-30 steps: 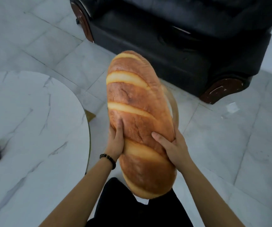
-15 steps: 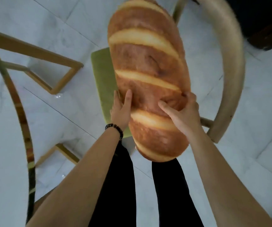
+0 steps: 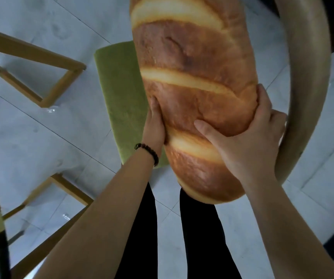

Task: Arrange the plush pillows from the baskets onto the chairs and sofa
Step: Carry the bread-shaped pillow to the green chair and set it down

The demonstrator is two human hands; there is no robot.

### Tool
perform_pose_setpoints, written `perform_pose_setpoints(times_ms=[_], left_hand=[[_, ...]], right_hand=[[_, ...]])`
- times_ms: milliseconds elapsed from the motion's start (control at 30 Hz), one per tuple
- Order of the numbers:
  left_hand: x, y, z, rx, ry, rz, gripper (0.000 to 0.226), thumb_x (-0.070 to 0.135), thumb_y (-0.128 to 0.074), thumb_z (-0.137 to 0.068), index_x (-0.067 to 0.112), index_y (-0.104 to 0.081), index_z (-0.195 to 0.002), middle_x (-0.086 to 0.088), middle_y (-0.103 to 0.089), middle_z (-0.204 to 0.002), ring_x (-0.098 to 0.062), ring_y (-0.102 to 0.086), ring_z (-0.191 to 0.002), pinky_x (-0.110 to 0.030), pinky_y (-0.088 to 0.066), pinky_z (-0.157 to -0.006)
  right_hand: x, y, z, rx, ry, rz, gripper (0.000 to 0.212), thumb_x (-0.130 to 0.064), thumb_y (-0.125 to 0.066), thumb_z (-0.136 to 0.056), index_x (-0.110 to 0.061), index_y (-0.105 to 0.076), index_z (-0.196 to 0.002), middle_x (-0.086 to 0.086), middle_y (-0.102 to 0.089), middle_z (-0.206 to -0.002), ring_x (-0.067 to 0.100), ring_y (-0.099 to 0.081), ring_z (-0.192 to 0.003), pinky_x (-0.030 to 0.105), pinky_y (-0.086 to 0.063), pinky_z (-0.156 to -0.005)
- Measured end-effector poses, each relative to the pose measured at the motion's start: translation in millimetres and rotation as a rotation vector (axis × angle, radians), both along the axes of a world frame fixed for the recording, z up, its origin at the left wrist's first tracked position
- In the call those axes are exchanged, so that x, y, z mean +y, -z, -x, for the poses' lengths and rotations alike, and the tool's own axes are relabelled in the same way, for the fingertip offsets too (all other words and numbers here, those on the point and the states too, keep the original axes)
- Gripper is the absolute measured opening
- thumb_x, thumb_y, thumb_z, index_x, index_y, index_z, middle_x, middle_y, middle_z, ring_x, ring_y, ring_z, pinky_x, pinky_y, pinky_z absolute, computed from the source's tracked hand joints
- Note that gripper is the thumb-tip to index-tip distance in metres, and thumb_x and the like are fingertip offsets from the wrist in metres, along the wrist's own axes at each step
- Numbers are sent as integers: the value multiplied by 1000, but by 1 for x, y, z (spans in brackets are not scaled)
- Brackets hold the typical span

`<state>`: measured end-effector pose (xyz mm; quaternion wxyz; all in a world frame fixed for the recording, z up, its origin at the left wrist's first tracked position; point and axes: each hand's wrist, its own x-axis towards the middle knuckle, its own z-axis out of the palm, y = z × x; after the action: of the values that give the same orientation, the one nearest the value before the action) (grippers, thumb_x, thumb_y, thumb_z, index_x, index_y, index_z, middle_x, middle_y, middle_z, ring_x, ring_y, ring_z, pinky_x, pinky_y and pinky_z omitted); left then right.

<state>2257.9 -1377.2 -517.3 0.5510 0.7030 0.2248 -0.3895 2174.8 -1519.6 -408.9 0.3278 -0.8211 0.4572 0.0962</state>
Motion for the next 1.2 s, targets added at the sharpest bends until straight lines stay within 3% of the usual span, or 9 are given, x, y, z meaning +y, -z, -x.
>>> perform_pose_setpoints(times_ms=[67,167,367,533,700,800,900,1000,1200], left_hand=[[-10,10,-14,7,54,-92,78,74,-23,-96,26,-34,-157,-2,-46,-156,-25,-46,-142,-46,-36,-118],[-13,18,-23,-78,57,-129,61,49,-26,-108,20,-19,-162,-2,-33,-164,-24,-35,-148,-39,-29,-121],[-3,3,-6,-42,-45,82,107,97,-45,-67,43,-24,-157,14,-41,-158,-11,-43,-142,-46,-34,-120],[-16,5,-3,-72,-55,94,77,81,-43,-85,38,-45,-149,12,-60,-141,-10,-58,-128,-42,-47,-112],[-5,8,-19,-26,139,150,75,65,-42,-98,25,-26,-159,5,-48,-152,-12,-52,-133,-40,-43,-115],[2,-7,-49,-181,94,91,81,52,-59,-95,22,-19,-159,1,-41,-155,-12,-46,-136,-47,-36,-119],[-7,-28,-89,-490,249,4,92,70,-52,-90,37,-5,-161,0,-4,-171,-21,-5,-157,-55,-14,-126],[-39,-34,-128,-649,502,-144,92,75,-46,-89,36,-7,-162,-8,5,-171,-32,8,-157,-55,-1,-126],[-77,-24,-150,-647,666,-337,101,84,-46,-83,37,-3,-161,-14,12,-170,-41,13,-155,-59,-2,-125]], right_hand=[[-7,15,-5,130,-48,-9,132,-84,-75,-57,-37,-6,-159,9,-26,-148,32,-33,-138,52,-37,-113],[-12,26,-7,153,-84,-29,135,-85,-73,-59,-33,0,-160,13,-23,-151,34,-30,-138,53,-34,-113],[-18,18,-5,79,35,-194,123,-75,-85,-54,-37,-16,-149,4,-14,-155,29,-30,-142,54,-35,-117],[-14,8,0,-66,0,-119,107,-62,-88,-62,-25,-26,-140,1,-30,-144,10,-42,-112,31,-38,-97],[-11,23,7,-76,-26,-66,106,-67,-82,-68,-29,-23,-147,0,-28,-150,23,-49,-131,34,-36,-96],[-10,24,4,-59,-48,-53,113,-65,-81,-72,-29,-13,-156,7,-18,-161,29,-37,-144,46,-37,-113],[1,18,7,-89,-340,255,103,-54,-68,-92,-25,-1,-163,25,4,-168,44,-7,-155,64,-19,-122],[23,19,-3,-88,-711,503,81,-29,-58,-99,-22,-11,-164,28,4,-167,50,2,-154,68,-9,-122],[33,50,20,180,-1066,550,91,-66,-47,-96,-26,-1,-164,16,10,-170,46,10,-155,71,3,-120]])
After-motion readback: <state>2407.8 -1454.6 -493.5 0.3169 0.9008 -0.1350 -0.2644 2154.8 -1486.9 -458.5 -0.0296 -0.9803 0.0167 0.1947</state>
